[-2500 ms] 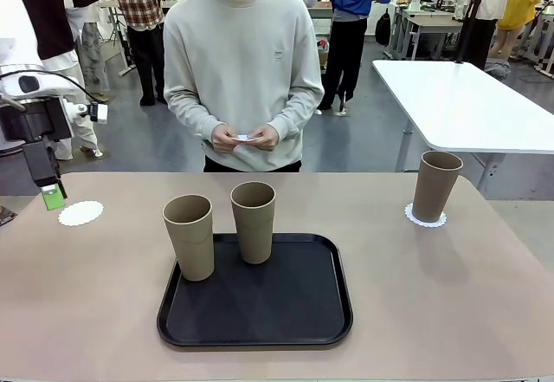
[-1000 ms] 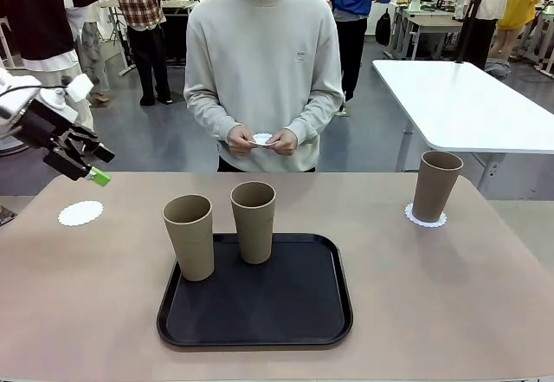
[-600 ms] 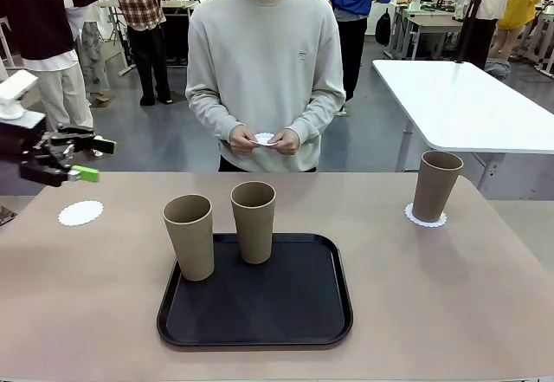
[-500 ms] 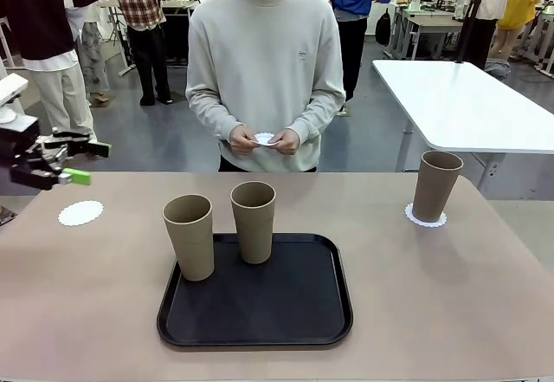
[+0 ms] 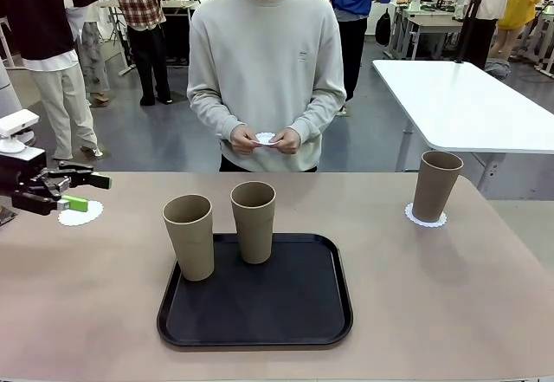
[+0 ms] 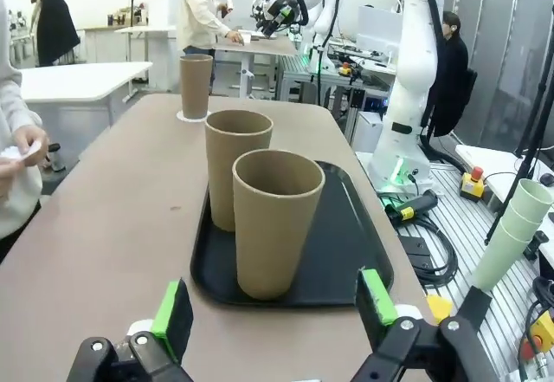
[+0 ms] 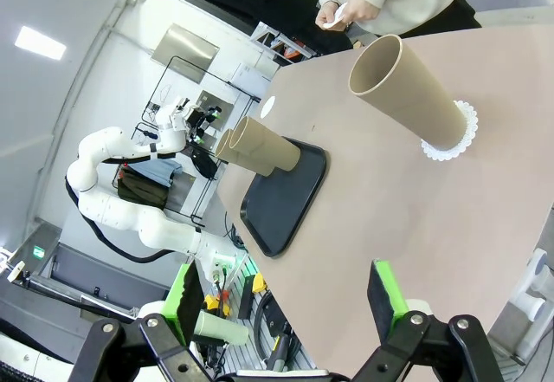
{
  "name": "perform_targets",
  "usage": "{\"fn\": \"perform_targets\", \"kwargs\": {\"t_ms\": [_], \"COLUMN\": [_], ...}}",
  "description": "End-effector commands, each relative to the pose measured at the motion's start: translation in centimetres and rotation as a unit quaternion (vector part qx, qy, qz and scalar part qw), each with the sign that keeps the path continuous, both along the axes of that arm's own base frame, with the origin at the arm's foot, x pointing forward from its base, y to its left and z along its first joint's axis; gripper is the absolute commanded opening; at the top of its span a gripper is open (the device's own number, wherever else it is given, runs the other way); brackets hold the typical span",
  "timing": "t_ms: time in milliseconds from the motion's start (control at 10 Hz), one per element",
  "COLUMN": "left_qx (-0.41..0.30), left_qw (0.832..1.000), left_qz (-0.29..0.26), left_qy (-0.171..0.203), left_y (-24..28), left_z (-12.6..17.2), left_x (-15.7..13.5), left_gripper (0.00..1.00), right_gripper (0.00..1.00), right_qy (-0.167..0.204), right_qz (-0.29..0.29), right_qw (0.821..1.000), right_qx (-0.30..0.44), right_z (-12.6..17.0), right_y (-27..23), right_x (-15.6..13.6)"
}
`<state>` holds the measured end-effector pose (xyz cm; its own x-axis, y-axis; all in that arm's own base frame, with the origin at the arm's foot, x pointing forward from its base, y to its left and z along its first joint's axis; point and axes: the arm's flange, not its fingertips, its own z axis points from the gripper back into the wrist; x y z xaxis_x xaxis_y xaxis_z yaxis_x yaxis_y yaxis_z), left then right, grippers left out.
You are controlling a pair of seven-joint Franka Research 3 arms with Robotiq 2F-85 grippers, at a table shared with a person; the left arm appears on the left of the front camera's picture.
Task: Place coasters on the table and set cups on them.
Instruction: Take one Reusable plastic cup from the Flat Tray and place it on a coaster set by the human.
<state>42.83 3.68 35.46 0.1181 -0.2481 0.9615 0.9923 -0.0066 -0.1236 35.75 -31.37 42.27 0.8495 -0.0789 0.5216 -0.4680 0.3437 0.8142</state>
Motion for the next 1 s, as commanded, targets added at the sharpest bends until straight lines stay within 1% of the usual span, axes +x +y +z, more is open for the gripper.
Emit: {"fn": "perform_targets", "kwargs": {"t_ms": [0,100,200,300,400,800,900], "left_qx": [0.018,0.025,0.033,0.040,0.018,0.025,0.029], "left_qw": [1.000,1.000,0.999,0.999,1.000,1.000,0.999], "left_qz": [-0.007,-0.014,-0.015,-0.016,-0.009,-0.012,-0.025], "left_qy": [0.002,0.005,-0.001,-0.005,0.012,0.013,-0.005], "left_y": [0.4,0.2,-0.1,-0.4,-0.2,-0.3,-0.7], "left_z": [-0.9,-1.6,-1.9,-1.5,-1.6,-1.8,-3.2], "left_x": [0.2,0.0,0.0,-0.3,0.1,0.1,0.5], "left_gripper": [1.00,1.00,1.00,1.00,1.00,1.00,1.00], "right_gripper": [1.00,1.00,1.00,1.00,1.00,1.00,1.00], "right_qy": [0.003,0.003,0.003,0.003,0.003,0.003,0.003], "right_qz": [-0.001,-0.001,-0.001,-0.001,-0.001,-0.001,-0.001], "right_qw": [1.000,1.000,1.000,1.000,1.000,1.000,1.000], "right_qx": [0.002,0.002,0.002,0.002,0.002,0.002,0.002], "right_z": [-0.1,-0.1,-0.1,-0.1,-0.1,-0.1,-0.1], "right_y": [0.1,0.1,0.1,0.1,0.1,0.1,0.1], "right_x": [-0.1,-0.1,-0.1,-0.1,-0.1,-0.1,-0.1]}}
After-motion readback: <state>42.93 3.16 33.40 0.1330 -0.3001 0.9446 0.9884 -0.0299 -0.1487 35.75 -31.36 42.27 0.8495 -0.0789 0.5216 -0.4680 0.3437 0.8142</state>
